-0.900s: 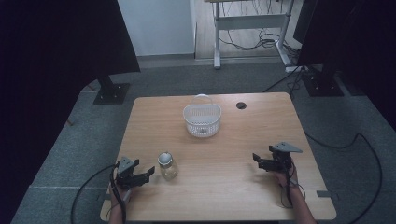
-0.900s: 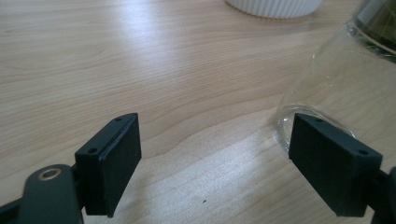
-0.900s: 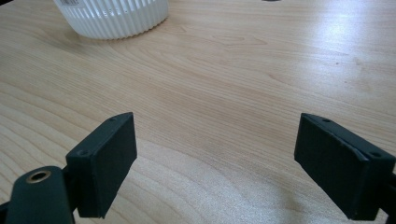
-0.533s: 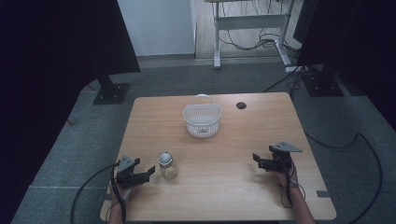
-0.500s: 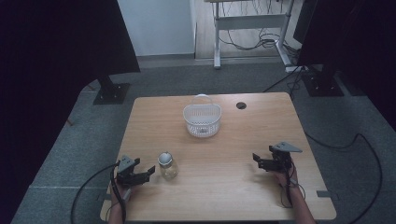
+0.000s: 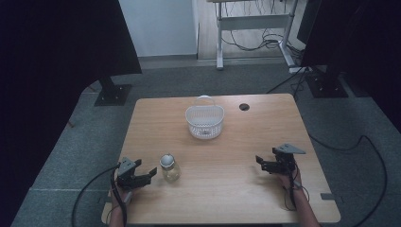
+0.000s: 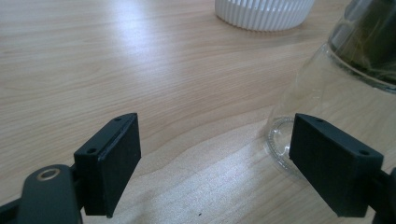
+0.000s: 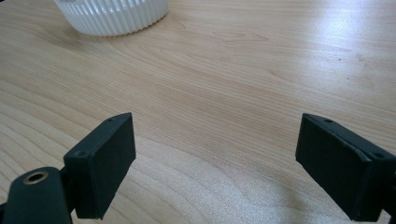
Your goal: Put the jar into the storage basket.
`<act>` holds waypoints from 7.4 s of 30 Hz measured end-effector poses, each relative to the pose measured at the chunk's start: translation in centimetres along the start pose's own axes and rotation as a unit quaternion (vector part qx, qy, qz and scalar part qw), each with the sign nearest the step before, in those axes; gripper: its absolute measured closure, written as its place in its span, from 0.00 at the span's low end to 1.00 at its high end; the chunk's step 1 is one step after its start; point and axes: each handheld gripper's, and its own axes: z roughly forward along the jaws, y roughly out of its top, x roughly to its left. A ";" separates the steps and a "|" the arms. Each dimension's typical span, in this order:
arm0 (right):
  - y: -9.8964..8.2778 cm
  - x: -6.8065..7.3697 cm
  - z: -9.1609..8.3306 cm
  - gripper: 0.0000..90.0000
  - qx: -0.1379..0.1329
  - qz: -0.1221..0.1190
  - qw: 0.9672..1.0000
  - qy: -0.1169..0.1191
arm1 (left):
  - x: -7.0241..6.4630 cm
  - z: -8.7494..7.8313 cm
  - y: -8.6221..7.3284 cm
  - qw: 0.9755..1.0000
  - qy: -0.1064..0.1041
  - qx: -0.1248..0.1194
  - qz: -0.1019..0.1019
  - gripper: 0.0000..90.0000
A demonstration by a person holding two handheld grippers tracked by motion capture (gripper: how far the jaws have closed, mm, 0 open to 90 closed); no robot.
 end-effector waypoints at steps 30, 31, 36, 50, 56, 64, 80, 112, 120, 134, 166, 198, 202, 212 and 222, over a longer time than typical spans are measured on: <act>0.0 0.2 0.1 0.13 0.006 -0.009 1.000 -0.009 | -2.2 -2.9 2.1 0.996 -0.059 -0.058 0.045 0.18; 0.0 0.2 0.1 0.13 0.006 -0.010 1.000 -0.009 | -2.3 -2.9 2.1 0.995 -0.062 -0.058 0.046 0.18; 0.0 0.3 0.1 0.13 0.007 -0.013 1.000 -0.009 | -2.5 -2.6 2.1 0.995 -0.072 -0.054 0.047 0.19; 0.1 0.5 0.2 0.13 0.013 -0.022 1.000 -0.010 | -3.7 -1.8 2.4 0.994 -0.076 -0.057 0.060 0.19; 0.1 0.5 0.3 0.13 0.014 -0.023 1.000 -0.010 | -4.0 -1.4 2.6 0.993 -0.080 -0.056 0.066 0.20; 0.1 0.6 0.3 0.13 0.016 -0.024 1.000 -0.011 | -4.1 -1.0 2.6 0.992 -0.093 -0.060 0.061 0.19; 0.1 0.7 0.4 0.13 0.023 -0.034 0.999 -0.013 | -4.9 0.9 3.0 0.989 -0.118 -0.055 0.070 0.19; 0.1 0.8 0.6 0.13 0.029 -0.038 0.999 -0.011 | -5.9 2.8 3.1 0.990 -0.094 -0.070 0.085 0.43; 0.1 0.8 0.5 0.13 0.028 -0.037 0.999 -0.011 | -6.2 2.9 3.2 0.990 -0.084 -0.068 0.092 0.44; 0.2 0.8 0.6 0.13 0.031 -0.042 0.999 -0.012 | -5.8 2.0 3.7 0.990 -0.085 -0.085 0.079 0.44; 0.2 0.3 0.5 0.13 0.023 -0.035 0.999 0.001 | -6.6 2.6 7.9 0.988 -0.099 -0.096 0.077 0.44; 0.2 0.5 0.5 0.13 0.023 -0.043 0.999 0.003 | -6.9 2.7 11.7 0.987 -0.095 -0.088 0.093 0.44; 0.2 0.5 0.4 0.13 0.024 -0.044 0.999 0.004 | -6.8 2.9 12.2 0.988 -0.091 -0.084 0.092 0.44; 0.1 0.4 0.4 0.13 0.024 -0.041 0.999 0.010 | -6.5 3.6 13.3 0.989 -0.083 -0.084 0.088 0.44; 0.1 0.4 0.3 0.13 0.023 -0.040 0.999 0.012 | -6.7 4.5 14.2 0.989 -0.085 -0.080 0.089 0.44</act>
